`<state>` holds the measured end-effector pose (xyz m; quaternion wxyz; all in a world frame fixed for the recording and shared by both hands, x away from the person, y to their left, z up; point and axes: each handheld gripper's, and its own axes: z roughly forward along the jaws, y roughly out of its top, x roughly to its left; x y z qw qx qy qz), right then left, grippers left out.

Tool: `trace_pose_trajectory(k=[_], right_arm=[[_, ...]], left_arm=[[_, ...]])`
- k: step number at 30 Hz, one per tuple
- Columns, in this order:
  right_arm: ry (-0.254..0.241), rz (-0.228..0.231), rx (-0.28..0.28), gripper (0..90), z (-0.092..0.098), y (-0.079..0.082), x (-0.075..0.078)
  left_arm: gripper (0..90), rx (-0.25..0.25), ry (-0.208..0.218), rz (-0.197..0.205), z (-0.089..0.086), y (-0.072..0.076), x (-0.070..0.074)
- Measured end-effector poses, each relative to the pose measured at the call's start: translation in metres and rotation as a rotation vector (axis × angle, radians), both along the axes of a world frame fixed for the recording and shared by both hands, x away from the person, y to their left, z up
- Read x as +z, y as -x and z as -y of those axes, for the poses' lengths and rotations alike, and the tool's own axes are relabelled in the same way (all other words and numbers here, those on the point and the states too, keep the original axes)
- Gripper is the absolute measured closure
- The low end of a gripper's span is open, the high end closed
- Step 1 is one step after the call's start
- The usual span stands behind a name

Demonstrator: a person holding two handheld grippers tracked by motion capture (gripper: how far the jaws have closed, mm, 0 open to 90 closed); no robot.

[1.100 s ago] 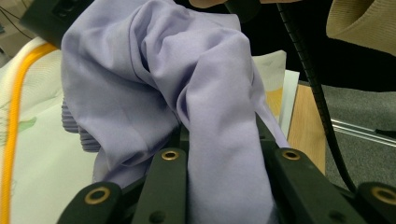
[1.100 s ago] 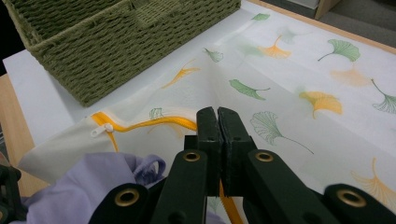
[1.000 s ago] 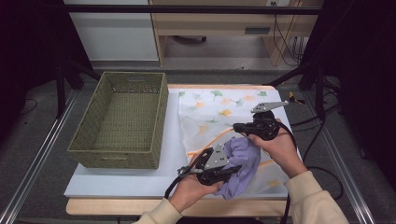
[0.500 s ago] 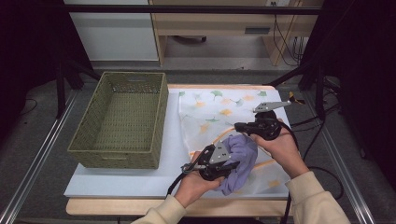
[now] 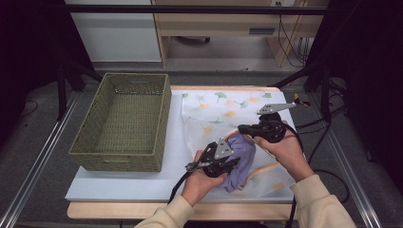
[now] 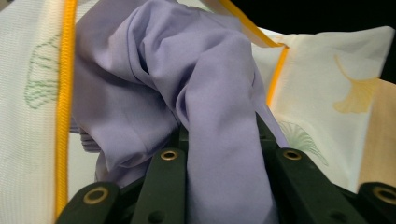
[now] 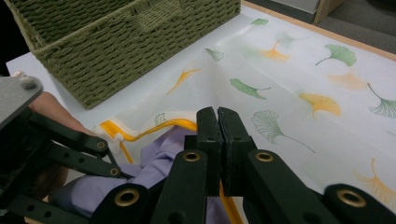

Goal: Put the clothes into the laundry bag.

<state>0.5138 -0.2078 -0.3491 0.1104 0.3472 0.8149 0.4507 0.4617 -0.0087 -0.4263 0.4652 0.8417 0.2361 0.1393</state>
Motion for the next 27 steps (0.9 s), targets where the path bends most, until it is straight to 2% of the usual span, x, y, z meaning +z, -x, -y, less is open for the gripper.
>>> trace_pose_trajectory(k=[15, 17, 21, 27], right_arm=[[-0.002, -0.002, 0.005, 88.7, -0.001, 0.001, -0.003], [-0.001, -0.005, 0.003, 88.7, -0.001, 0.001, -0.005], [0.002, -0.014, -0.003, 88.7, 0.000, 0.000, -0.010], [0.004, -0.018, -0.009, 88.7, 0.001, 0.000, -0.013]], left_arm=[[71.2, 0.084, 0.000, 0.000, 0.009, -0.024, -0.014], [68.1, 0.087, -0.005, 0.012, 0.010, -0.024, -0.016], [56.4, 0.096, 0.012, 0.024, 0.010, -0.024, -0.016], [46.1, 0.065, 0.047, 0.064, 0.008, -0.014, -0.007]])
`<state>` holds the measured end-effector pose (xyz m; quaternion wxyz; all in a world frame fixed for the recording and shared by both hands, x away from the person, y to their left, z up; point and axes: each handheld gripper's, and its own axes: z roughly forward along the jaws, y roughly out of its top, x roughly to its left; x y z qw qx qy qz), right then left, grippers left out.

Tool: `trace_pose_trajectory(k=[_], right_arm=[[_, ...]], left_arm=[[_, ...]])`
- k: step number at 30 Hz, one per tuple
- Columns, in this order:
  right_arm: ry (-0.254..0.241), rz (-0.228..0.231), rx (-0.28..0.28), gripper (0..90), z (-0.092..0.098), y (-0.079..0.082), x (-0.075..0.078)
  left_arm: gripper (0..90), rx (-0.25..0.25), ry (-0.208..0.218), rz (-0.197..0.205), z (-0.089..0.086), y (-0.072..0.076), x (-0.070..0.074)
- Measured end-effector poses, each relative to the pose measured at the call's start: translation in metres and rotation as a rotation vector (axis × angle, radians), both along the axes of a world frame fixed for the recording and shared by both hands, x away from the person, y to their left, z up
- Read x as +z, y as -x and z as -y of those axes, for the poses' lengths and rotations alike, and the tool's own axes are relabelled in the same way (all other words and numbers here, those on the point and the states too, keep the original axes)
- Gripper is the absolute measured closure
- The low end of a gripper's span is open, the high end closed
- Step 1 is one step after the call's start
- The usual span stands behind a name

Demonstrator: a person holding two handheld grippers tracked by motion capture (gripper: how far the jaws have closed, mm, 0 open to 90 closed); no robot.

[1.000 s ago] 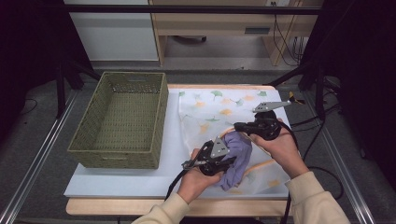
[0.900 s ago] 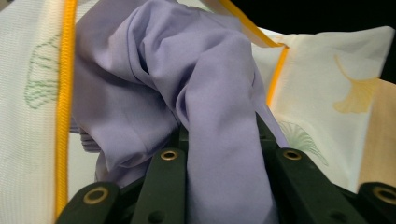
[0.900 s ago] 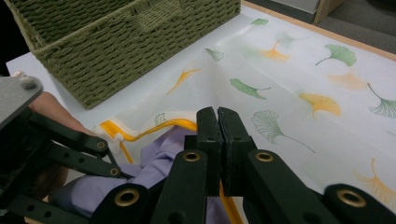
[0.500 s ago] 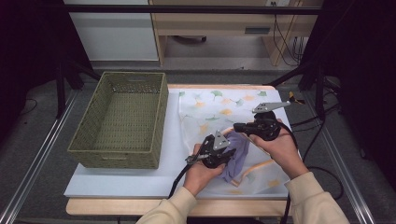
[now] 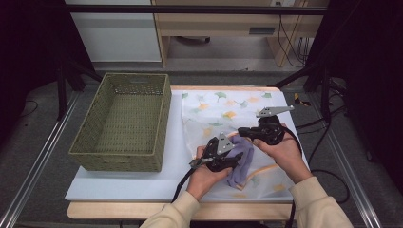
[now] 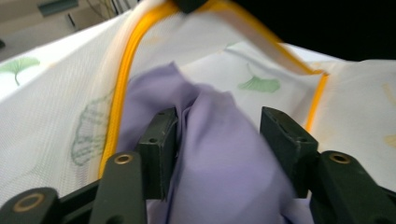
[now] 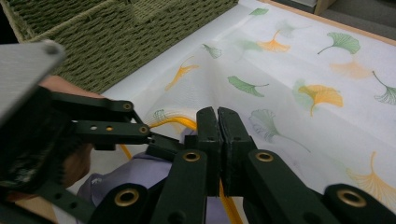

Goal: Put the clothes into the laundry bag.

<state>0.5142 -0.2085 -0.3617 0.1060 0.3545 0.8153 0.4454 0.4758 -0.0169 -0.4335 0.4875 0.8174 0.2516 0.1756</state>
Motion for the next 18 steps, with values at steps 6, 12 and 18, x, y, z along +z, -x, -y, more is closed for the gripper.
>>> trace_pose_trajectory(k=[6, 12, 18], right_arm=[[-0.009, 0.002, -0.002, 88.7, 0.001, 0.000, -0.003], [-0.025, -0.001, -0.004, 88.7, 0.004, 0.004, -0.008], [-0.033, 0.015, -0.006, 88.6, 0.003, 0.011, -0.014]], left_arm=[[45.1, -0.033, 0.039, 0.027, -0.008, 0.015, 0.015], [45.1, -0.036, 0.032, 0.050, -0.020, 0.027, 0.025], [42.2, -0.006, 0.038, 0.068, -0.037, 0.035, 0.035]])
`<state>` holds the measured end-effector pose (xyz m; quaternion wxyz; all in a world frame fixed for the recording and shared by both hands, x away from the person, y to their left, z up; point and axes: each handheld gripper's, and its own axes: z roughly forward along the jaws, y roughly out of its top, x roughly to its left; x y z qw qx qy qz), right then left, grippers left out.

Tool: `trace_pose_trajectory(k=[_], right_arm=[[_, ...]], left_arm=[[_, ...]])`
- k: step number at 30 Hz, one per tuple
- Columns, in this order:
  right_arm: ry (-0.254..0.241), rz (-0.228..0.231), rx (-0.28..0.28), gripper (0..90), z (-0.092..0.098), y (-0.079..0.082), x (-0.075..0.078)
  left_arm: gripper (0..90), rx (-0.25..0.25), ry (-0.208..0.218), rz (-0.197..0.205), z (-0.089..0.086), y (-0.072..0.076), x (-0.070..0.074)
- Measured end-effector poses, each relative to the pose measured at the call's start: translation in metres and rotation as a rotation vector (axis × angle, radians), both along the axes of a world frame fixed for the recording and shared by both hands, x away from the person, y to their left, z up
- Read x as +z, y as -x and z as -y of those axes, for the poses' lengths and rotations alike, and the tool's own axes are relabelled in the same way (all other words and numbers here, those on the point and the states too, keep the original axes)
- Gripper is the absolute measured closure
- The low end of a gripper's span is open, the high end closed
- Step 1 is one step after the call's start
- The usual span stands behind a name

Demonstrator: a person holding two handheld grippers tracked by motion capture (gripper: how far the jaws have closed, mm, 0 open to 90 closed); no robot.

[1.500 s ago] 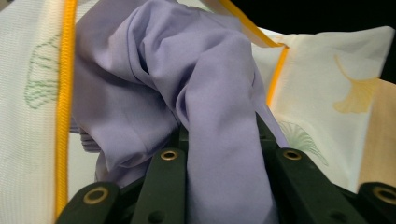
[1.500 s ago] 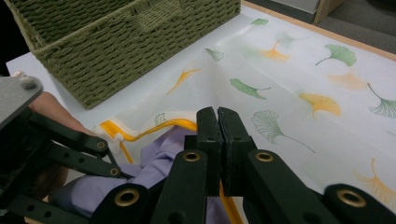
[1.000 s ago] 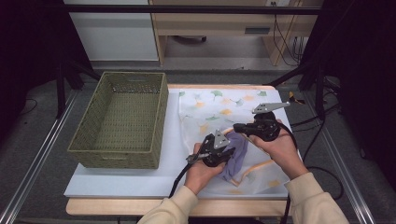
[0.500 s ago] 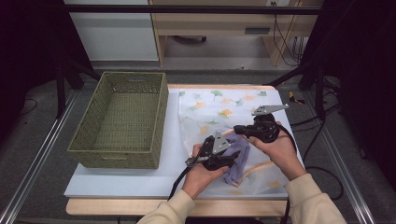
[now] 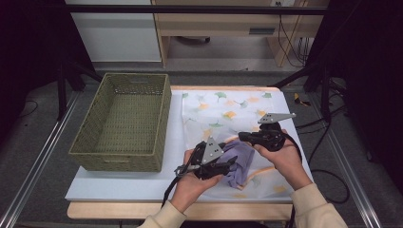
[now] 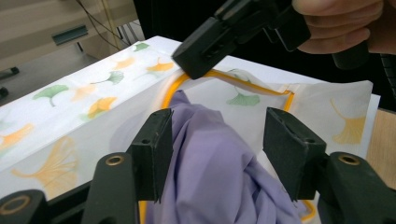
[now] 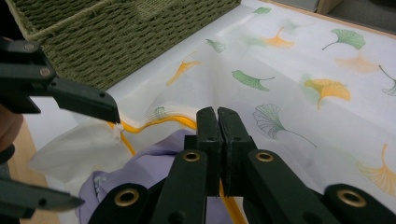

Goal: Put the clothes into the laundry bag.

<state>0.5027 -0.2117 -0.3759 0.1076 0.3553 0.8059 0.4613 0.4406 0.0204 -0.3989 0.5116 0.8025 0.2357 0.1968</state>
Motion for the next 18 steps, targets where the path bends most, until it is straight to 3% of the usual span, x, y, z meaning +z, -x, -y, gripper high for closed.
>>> trace_pose_trajectory(k=[8, 18], right_arm=[[-0.049, 0.028, -0.002, 88.6, 0.001, 0.013, -0.002], [-0.088, 0.044, -0.001, 88.6, 0.003, 0.027, -0.014]], left_arm=[[34.8, 0.050, -0.018, 0.047, -0.021, 0.010, 0.008], [20.1, 0.072, -0.006, -0.003, -0.030, 0.013, 0.009]])
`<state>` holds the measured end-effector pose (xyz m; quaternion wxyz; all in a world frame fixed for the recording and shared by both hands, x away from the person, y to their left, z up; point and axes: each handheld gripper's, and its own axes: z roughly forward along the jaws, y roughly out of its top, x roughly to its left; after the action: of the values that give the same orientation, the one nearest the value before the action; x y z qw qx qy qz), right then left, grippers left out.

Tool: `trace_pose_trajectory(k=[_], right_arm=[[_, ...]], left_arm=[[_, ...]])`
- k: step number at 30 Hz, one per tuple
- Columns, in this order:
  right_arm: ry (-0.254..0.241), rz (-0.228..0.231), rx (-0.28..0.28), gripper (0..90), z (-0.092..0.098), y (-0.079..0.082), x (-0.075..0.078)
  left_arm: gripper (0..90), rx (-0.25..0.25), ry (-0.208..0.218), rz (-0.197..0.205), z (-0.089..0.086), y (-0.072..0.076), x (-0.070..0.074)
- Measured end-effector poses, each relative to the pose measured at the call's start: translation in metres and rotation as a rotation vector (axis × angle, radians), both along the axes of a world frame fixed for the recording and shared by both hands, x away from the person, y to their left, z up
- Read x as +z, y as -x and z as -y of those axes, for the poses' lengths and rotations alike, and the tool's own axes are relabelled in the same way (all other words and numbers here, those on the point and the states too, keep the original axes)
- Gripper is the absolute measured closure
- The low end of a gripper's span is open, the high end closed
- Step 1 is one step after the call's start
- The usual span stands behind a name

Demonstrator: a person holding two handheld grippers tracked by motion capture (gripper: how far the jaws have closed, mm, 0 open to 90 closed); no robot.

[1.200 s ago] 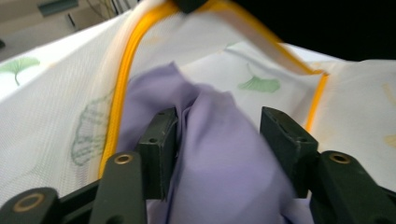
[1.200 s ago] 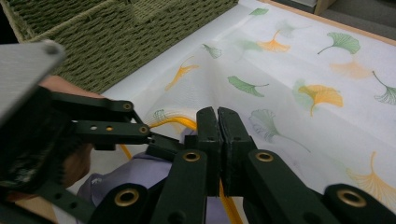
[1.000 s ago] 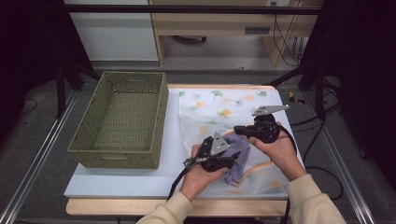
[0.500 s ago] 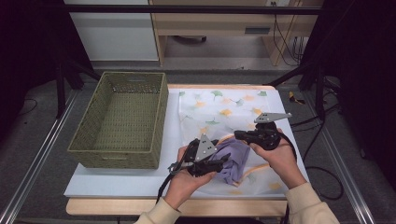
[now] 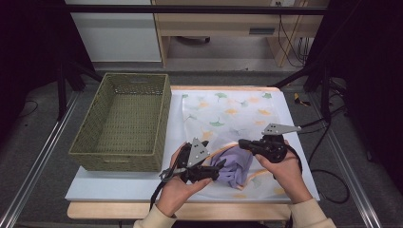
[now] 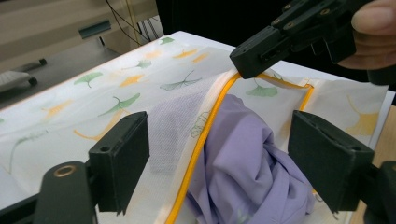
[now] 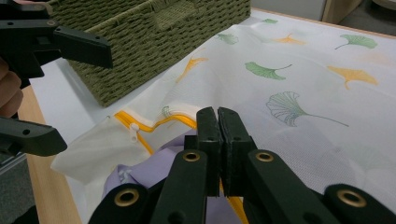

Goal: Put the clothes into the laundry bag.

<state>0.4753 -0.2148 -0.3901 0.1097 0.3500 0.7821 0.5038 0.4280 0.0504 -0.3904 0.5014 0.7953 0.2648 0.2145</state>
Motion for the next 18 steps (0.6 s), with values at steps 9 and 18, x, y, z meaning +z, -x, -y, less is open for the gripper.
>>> trace_pose_trajectory(k=[9, 18], right_arm=[[0.018, -0.002, -0.009, 88.6, -0.004, 0.005, -0.011], [0.003, -0.015, -0.011, 88.6, -0.002, 0.008, -0.018]], left_arm=[[16.0, 0.002, 0.016, -0.041, -0.001, 0.002, -0.004], [26.8, -0.020, 0.021, -0.039, -0.004, 0.008, -0.006]])
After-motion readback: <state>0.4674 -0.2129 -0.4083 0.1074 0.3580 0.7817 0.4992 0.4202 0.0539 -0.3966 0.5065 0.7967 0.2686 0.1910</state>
